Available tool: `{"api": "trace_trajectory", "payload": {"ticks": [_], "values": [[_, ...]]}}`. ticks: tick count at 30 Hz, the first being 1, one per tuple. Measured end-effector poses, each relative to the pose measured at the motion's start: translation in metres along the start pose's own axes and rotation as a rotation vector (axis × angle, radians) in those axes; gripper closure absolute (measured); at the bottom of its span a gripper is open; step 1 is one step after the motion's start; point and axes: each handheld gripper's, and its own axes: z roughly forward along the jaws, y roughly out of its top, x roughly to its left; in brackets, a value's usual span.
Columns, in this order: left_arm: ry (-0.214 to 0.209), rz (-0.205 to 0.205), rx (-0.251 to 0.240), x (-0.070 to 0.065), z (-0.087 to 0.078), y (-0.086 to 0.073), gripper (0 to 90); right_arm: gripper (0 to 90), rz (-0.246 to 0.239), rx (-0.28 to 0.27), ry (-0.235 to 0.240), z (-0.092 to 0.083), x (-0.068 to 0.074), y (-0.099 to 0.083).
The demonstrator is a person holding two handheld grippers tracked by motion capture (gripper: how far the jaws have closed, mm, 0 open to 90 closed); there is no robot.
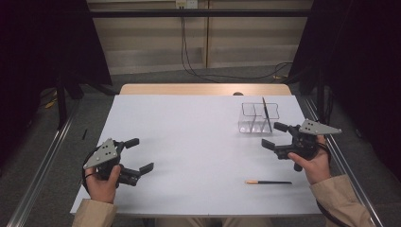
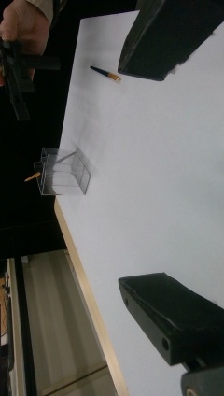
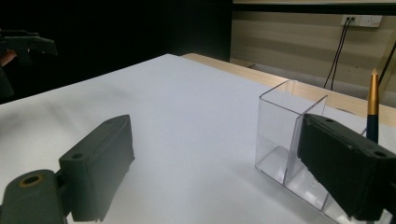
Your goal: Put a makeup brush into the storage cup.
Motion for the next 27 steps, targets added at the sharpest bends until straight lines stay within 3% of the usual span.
{"api": "trace_trajectory", "payload": {"ticks": [12,27], "values": [[0.001,0.0,0.002,0.0,0.0,0.0,0.8,10.1,0.003,0.003,0.026,-0.004,0.005,-0.006],[0.003,0.002,0.0,0.0,0.0,0.001,0.8,10.0,0.013,-0.01,0.013,-0.018,0.008,-0.013]]}}
